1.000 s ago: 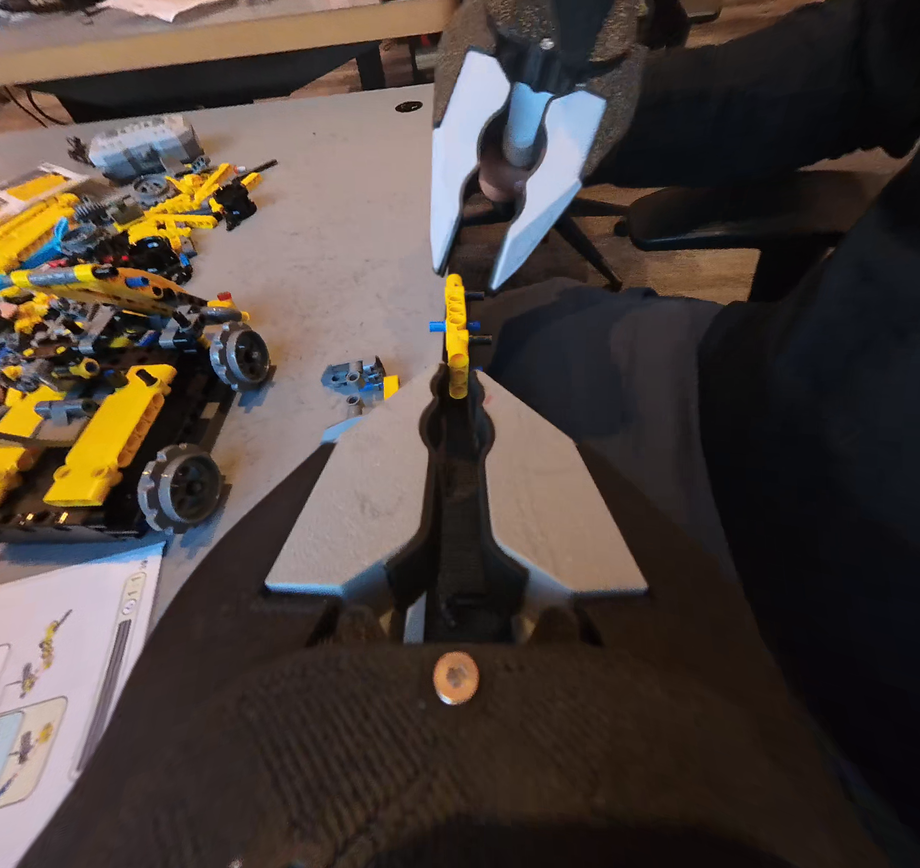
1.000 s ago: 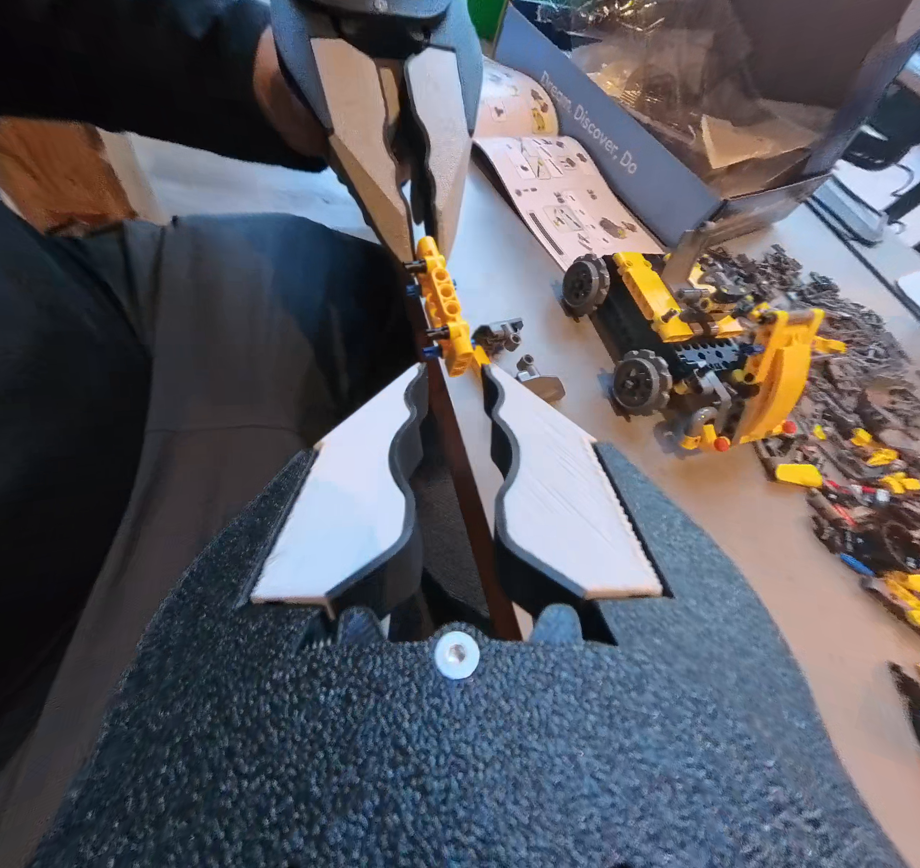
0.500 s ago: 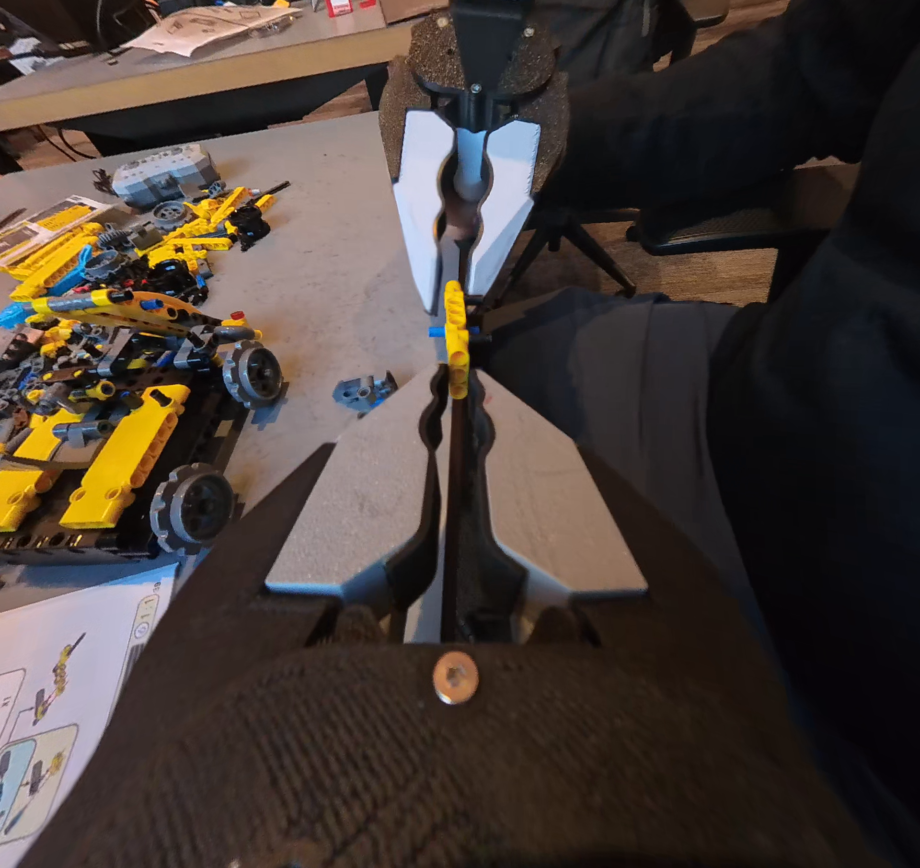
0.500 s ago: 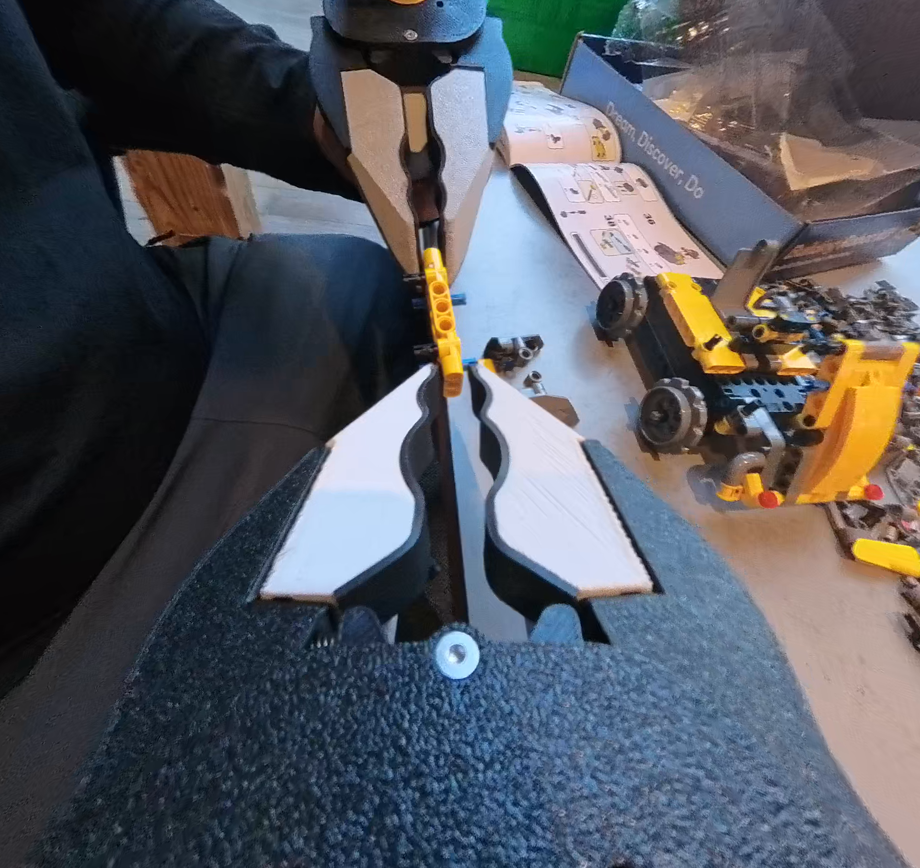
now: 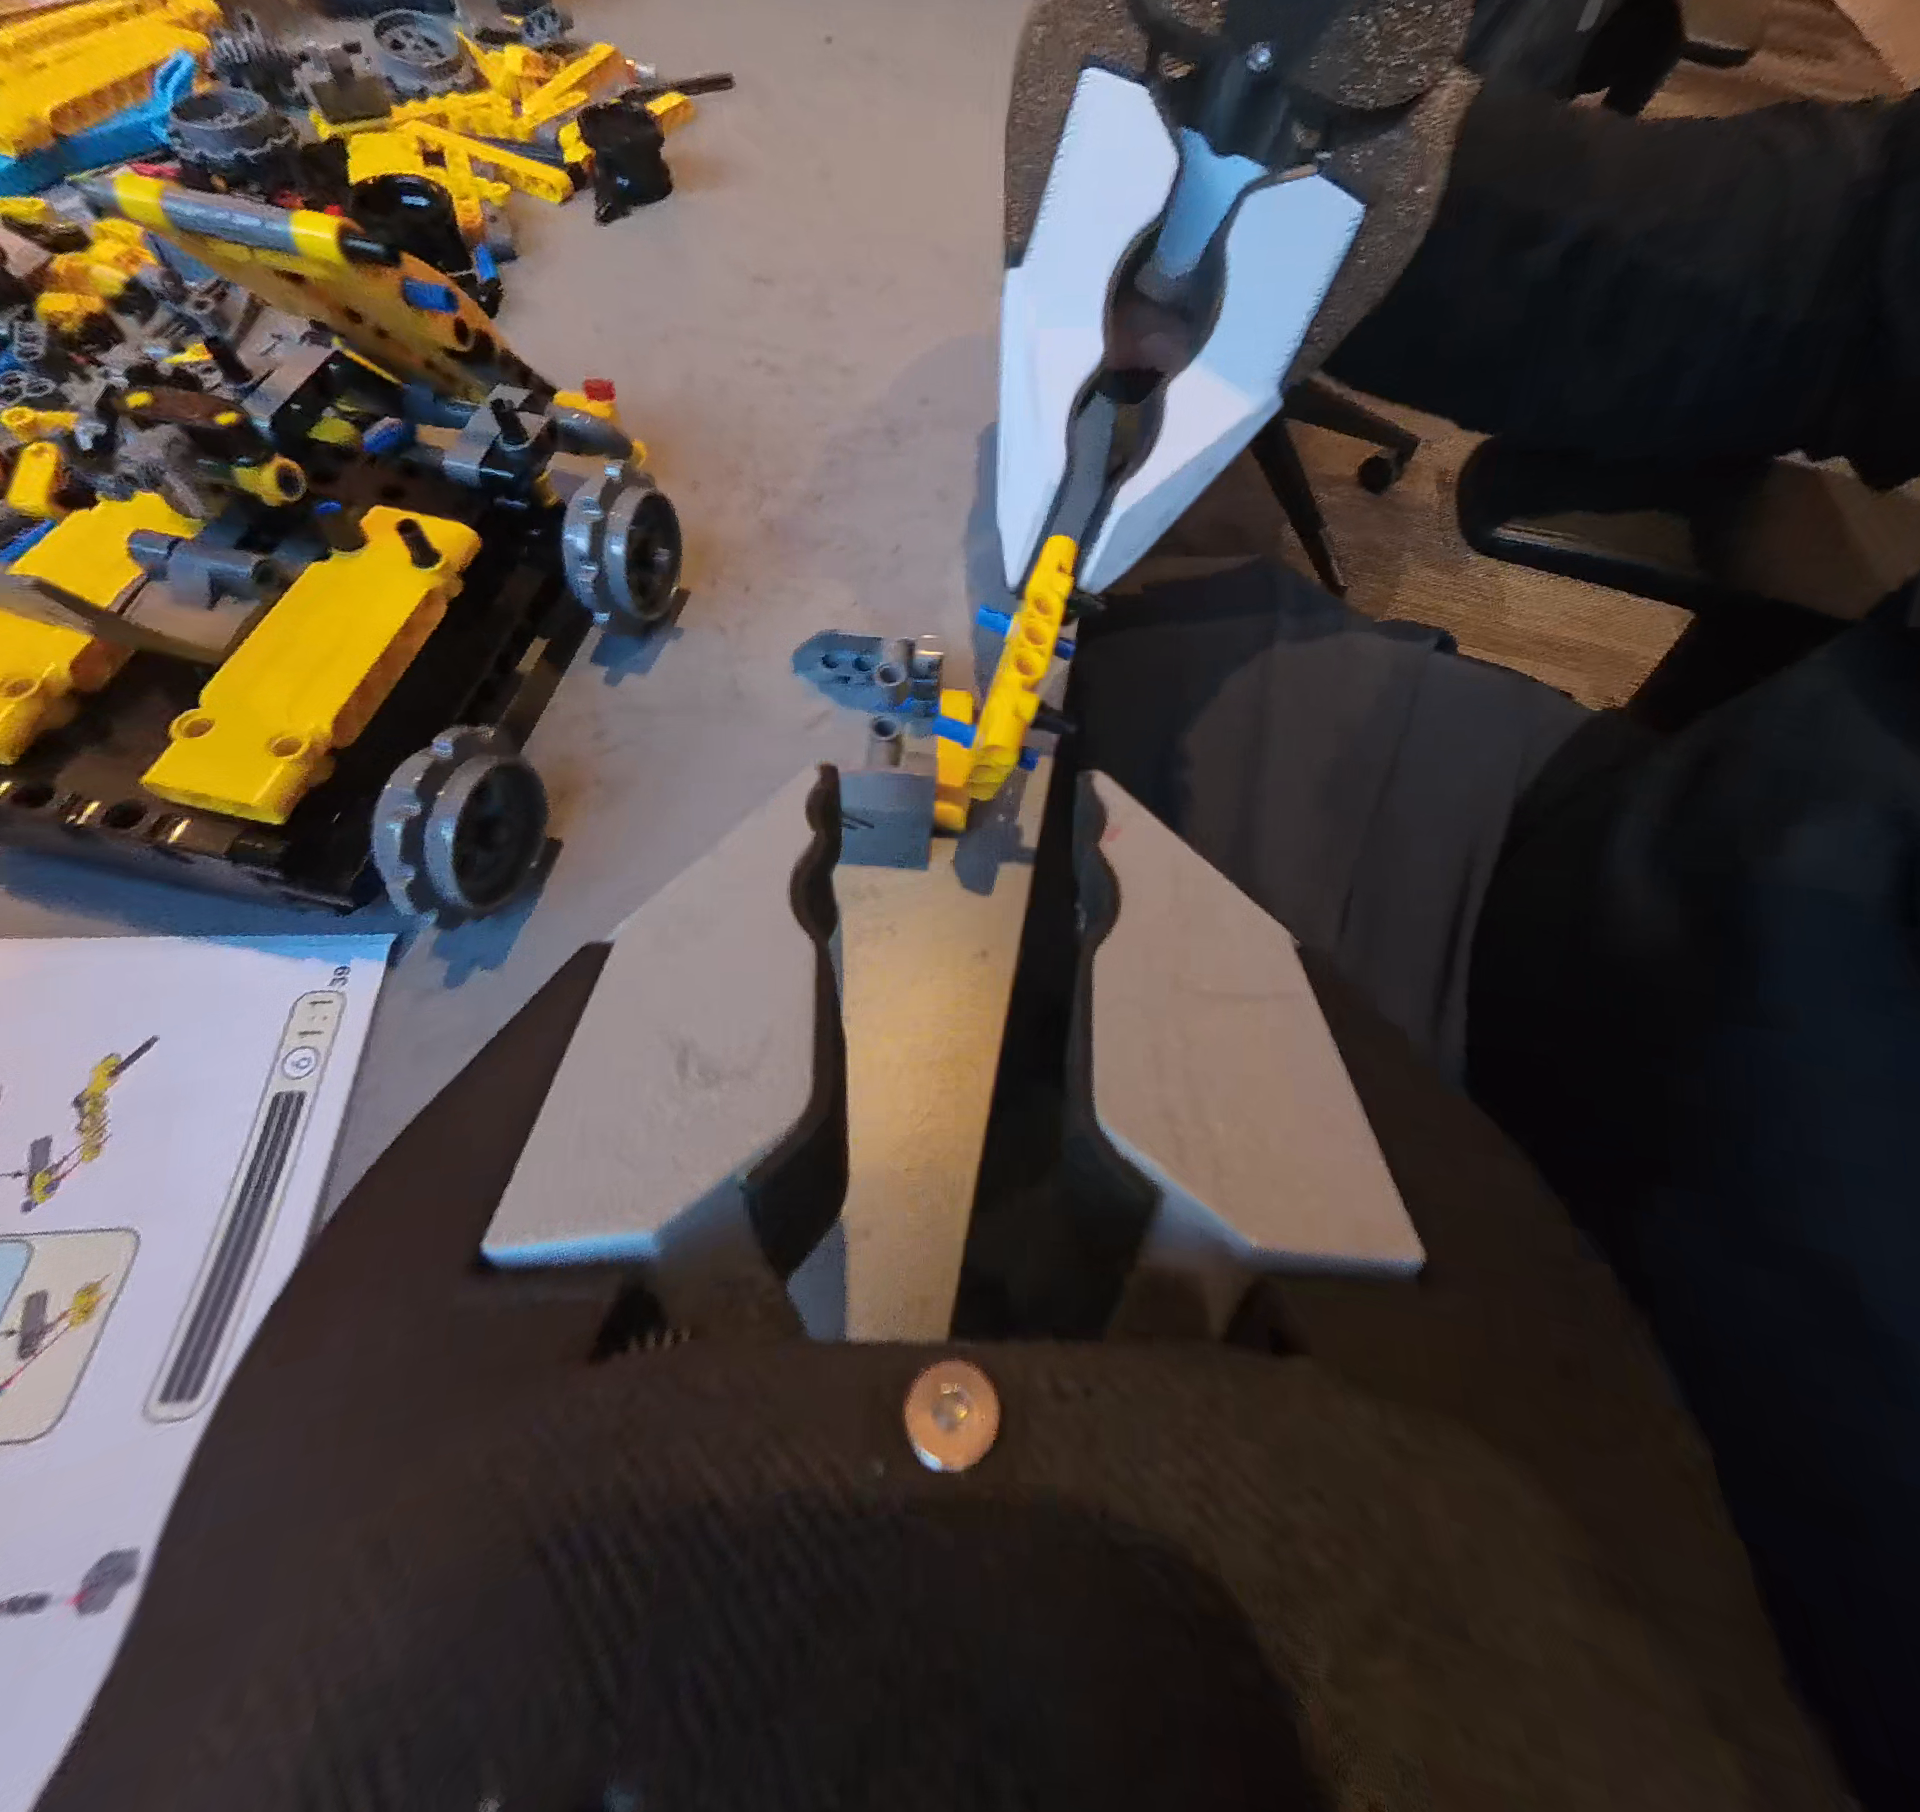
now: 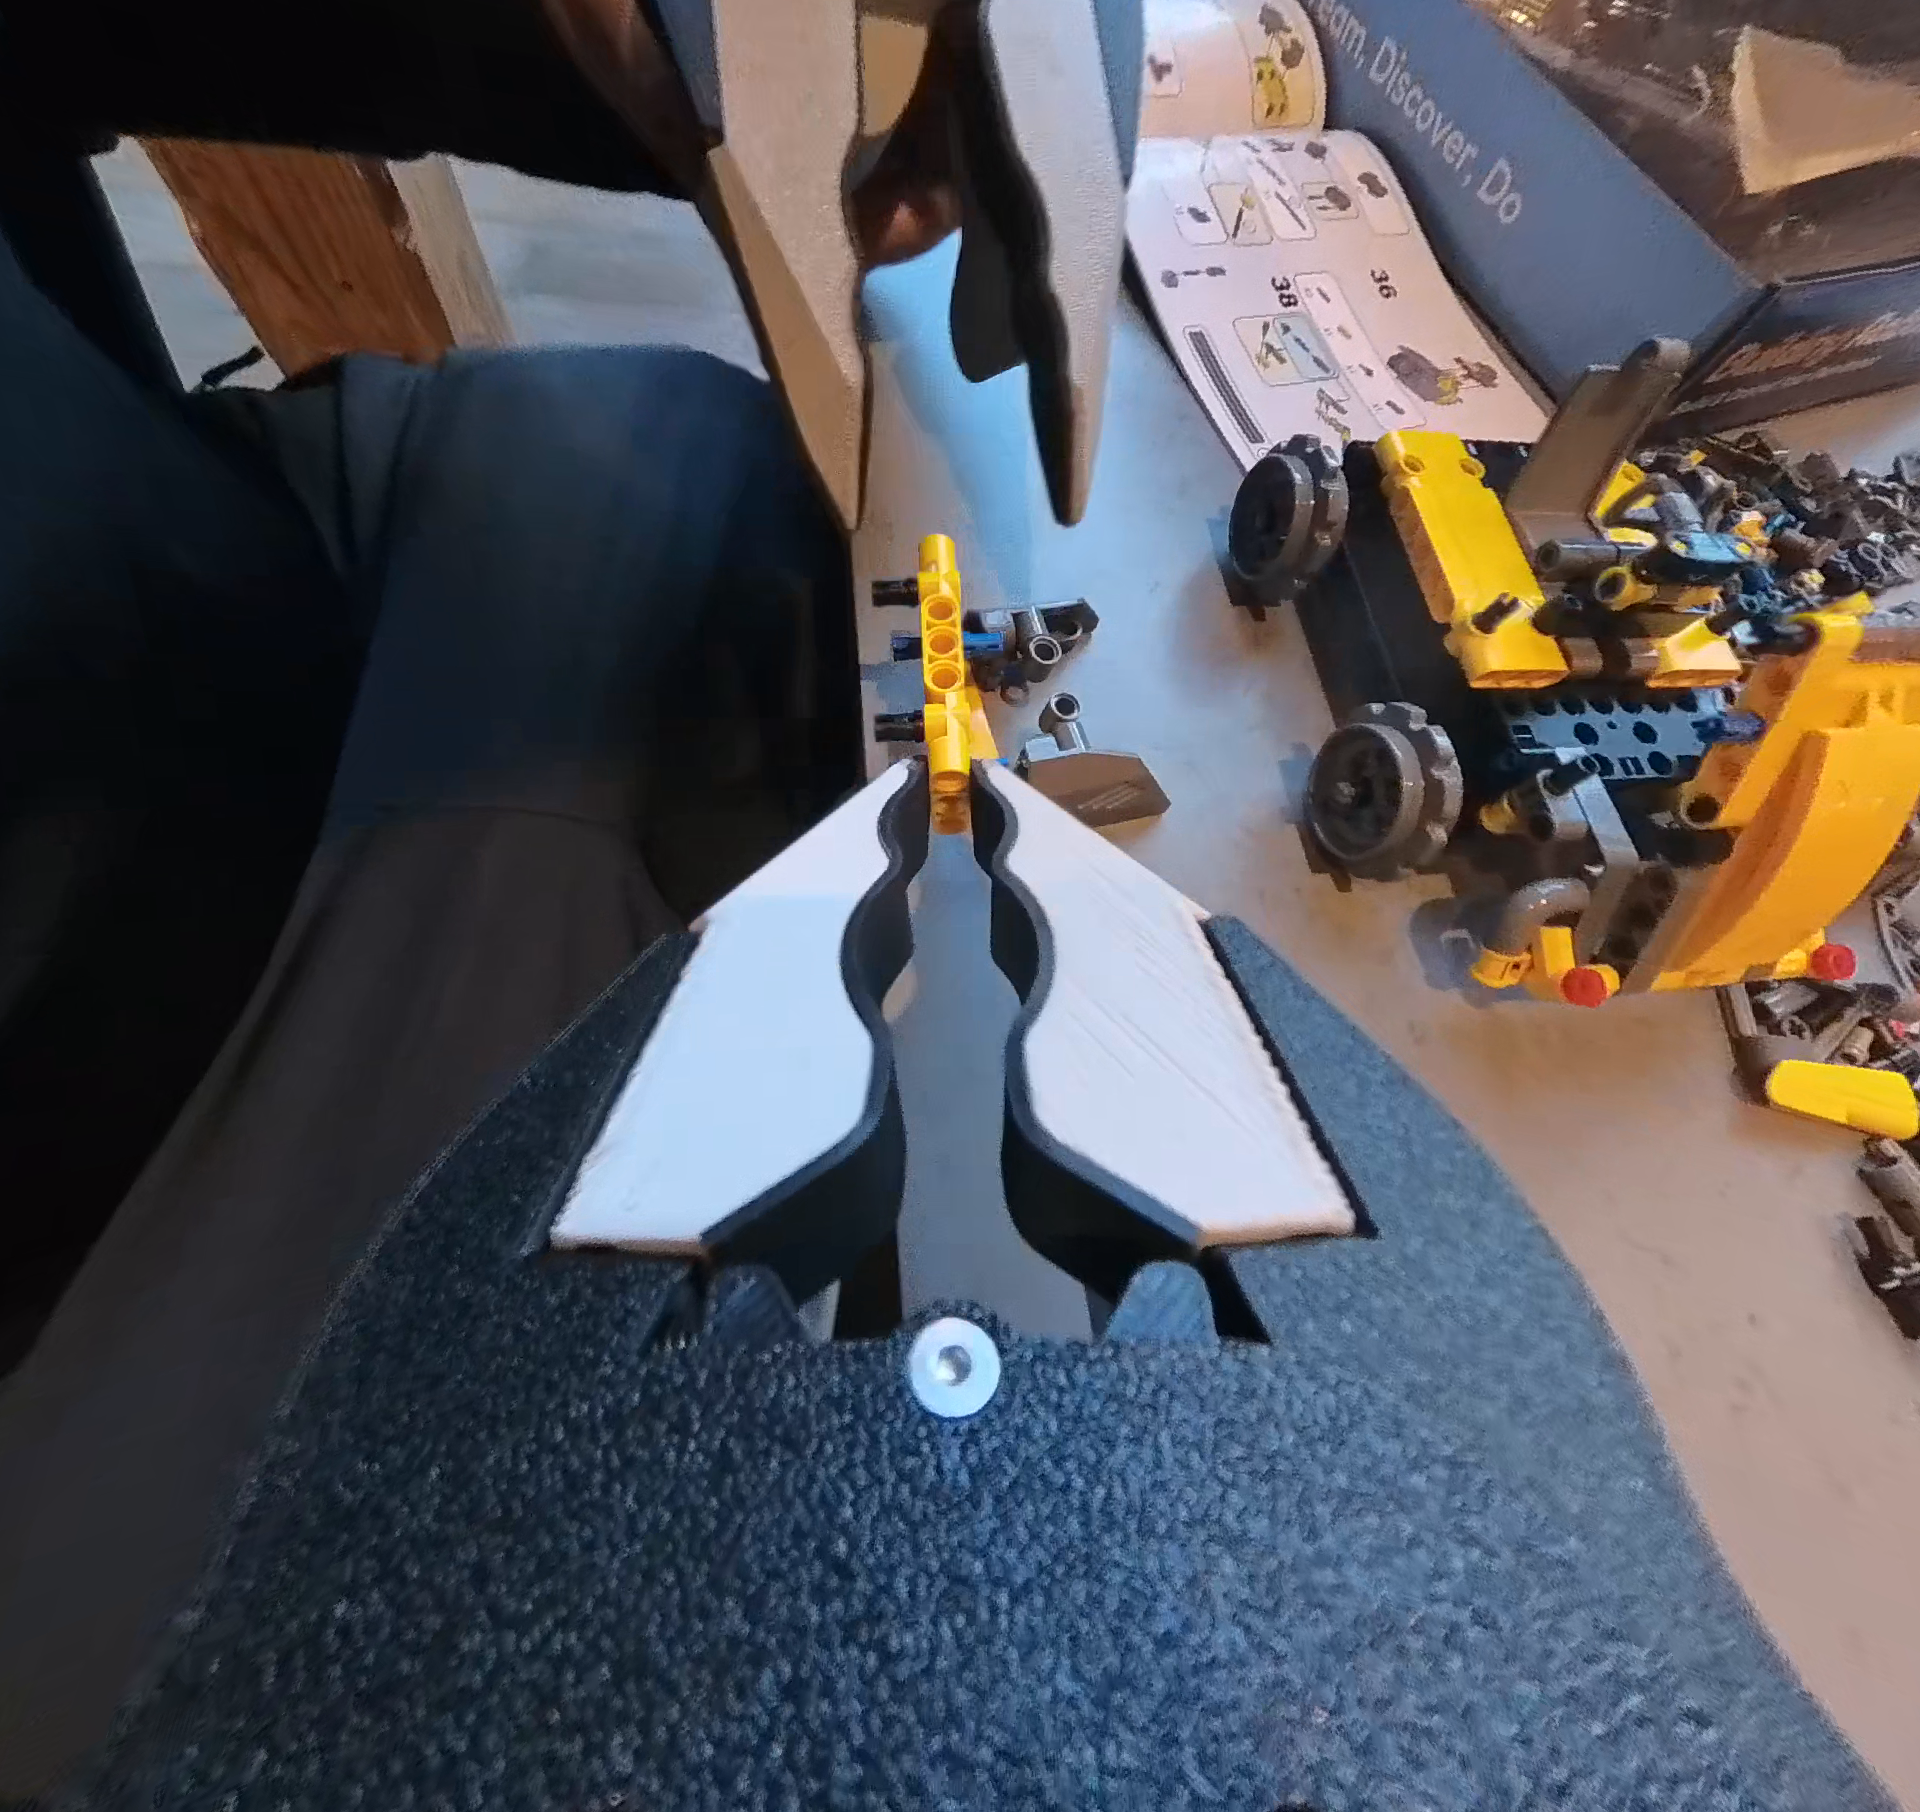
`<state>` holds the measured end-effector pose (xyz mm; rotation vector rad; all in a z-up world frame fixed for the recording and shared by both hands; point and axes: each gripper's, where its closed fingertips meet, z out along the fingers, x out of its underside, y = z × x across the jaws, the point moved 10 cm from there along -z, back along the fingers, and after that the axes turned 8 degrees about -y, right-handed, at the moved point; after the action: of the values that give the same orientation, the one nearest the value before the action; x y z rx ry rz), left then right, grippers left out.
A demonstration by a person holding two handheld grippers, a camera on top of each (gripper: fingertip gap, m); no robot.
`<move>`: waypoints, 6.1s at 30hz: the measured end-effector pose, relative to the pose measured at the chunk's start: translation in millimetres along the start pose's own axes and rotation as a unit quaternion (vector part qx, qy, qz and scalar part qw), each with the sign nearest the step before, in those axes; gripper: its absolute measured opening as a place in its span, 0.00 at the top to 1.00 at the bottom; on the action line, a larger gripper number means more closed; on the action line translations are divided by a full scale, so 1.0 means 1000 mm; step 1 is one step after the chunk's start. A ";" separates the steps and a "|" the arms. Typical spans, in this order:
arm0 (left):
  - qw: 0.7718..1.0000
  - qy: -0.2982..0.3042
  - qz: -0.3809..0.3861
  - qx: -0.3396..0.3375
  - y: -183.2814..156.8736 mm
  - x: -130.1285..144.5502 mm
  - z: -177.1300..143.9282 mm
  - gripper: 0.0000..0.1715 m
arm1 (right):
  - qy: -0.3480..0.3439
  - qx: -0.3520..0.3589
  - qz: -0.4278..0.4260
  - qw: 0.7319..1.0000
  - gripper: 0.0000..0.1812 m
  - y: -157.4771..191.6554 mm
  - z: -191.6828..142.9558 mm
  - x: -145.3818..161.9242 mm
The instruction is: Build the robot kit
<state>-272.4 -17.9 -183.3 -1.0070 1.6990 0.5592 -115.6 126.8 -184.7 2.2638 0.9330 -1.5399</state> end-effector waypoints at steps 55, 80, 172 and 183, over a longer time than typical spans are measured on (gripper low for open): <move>0.990 0.115 0.044 0.075 0.037 -0.032 0.018 0.78 | 0.013 -0.089 0.022 0.996 0.96 -0.013 -0.003 0.008; 0.981 0.133 0.093 0.103 0.016 -0.013 0.063 0.85 | 0.004 -0.020 0.046 0.999 0.96 0.015 -0.028 0.008; 0.984 0.113 0.130 0.042 -0.021 -0.086 0.273 0.69 | 0.022 -0.089 0.024 0.996 0.96 -0.069 -0.210 0.118; 0.982 0.105 0.128 0.096 -0.015 -0.085 0.271 0.71 | 0.032 -0.082 0.022 0.996 0.96 -0.069 -0.206 0.118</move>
<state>-104.4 211.7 -198.8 -0.7337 2.0451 0.4528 22.1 331.9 -196.1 2.2151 0.9816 -1.3277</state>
